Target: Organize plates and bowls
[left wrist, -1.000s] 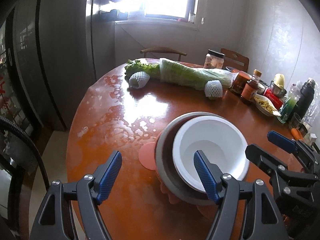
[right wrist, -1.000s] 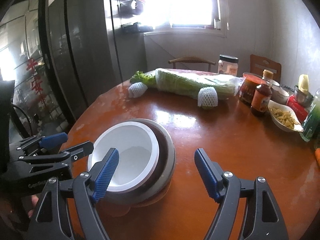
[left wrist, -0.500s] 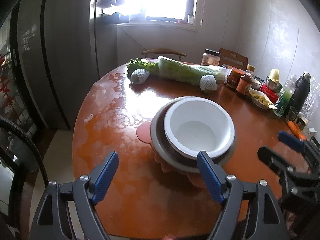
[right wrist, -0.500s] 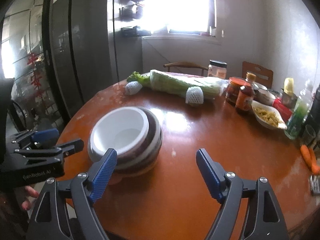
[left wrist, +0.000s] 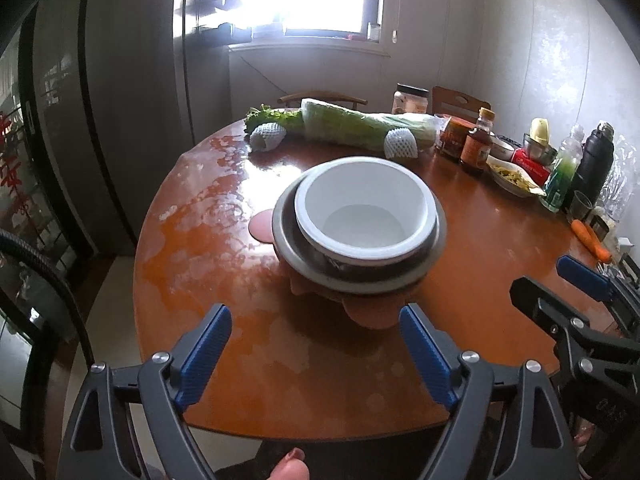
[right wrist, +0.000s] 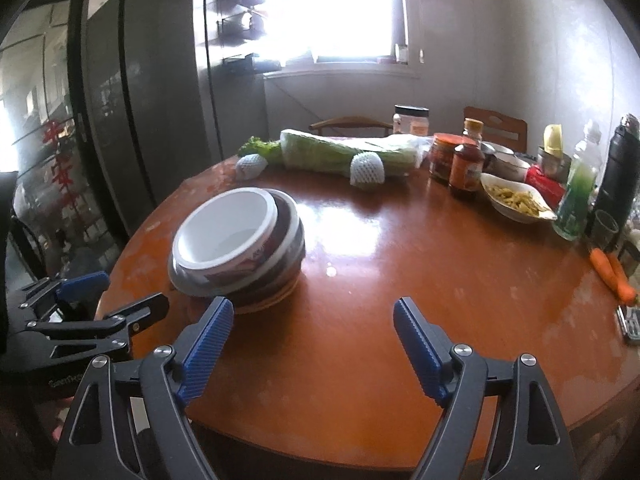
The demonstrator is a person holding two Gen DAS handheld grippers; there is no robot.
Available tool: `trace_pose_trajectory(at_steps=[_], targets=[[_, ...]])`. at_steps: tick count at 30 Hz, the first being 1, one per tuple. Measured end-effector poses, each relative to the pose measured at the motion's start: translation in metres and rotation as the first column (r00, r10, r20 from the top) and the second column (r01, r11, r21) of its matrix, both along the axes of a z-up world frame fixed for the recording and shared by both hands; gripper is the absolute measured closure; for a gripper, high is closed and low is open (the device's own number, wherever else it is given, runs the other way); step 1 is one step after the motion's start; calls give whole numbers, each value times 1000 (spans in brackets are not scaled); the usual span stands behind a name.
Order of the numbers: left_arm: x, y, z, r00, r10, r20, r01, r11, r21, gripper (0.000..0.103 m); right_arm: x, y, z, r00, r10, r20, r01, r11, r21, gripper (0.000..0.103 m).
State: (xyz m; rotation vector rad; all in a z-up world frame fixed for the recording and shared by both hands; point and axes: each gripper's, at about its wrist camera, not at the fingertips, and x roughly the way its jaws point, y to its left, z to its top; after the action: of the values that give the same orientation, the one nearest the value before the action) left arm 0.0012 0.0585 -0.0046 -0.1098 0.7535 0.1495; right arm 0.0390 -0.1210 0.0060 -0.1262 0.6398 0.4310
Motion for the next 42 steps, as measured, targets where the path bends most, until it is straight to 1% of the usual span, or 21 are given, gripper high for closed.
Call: trace_pose_trajectory(at_steps=[3, 12, 19, 26, 42], targets=[[-4, -3, -3, 1000, 4, -12, -4, 1000, 19, 17, -5, -1, -2, 1000, -3, -1, 3, 1000, -7, 19], [-10, -8, -7, 1000, -3, -24, 4, 1000, 15, 17, -14, -2, -11, 1000, -7, -15, 7, 1000, -24, 19], [-11, -6, -7, 999, 13, -32, -12, 1000, 26, 17, -15, 0, -14, 1000, -18, -16, 17, 998, -58, 19], [-12, -5, -6, 999, 14, -32, -13, 1000, 27, 17, -16, 3, -15, 1000, -4, -20, 2, 998, -60, 19], [-13, -8, -6, 999, -3, -38, 4, 1000, 30, 17, -17, 1, -15, 1000, -10, -22, 9, 998, -55, 19]])
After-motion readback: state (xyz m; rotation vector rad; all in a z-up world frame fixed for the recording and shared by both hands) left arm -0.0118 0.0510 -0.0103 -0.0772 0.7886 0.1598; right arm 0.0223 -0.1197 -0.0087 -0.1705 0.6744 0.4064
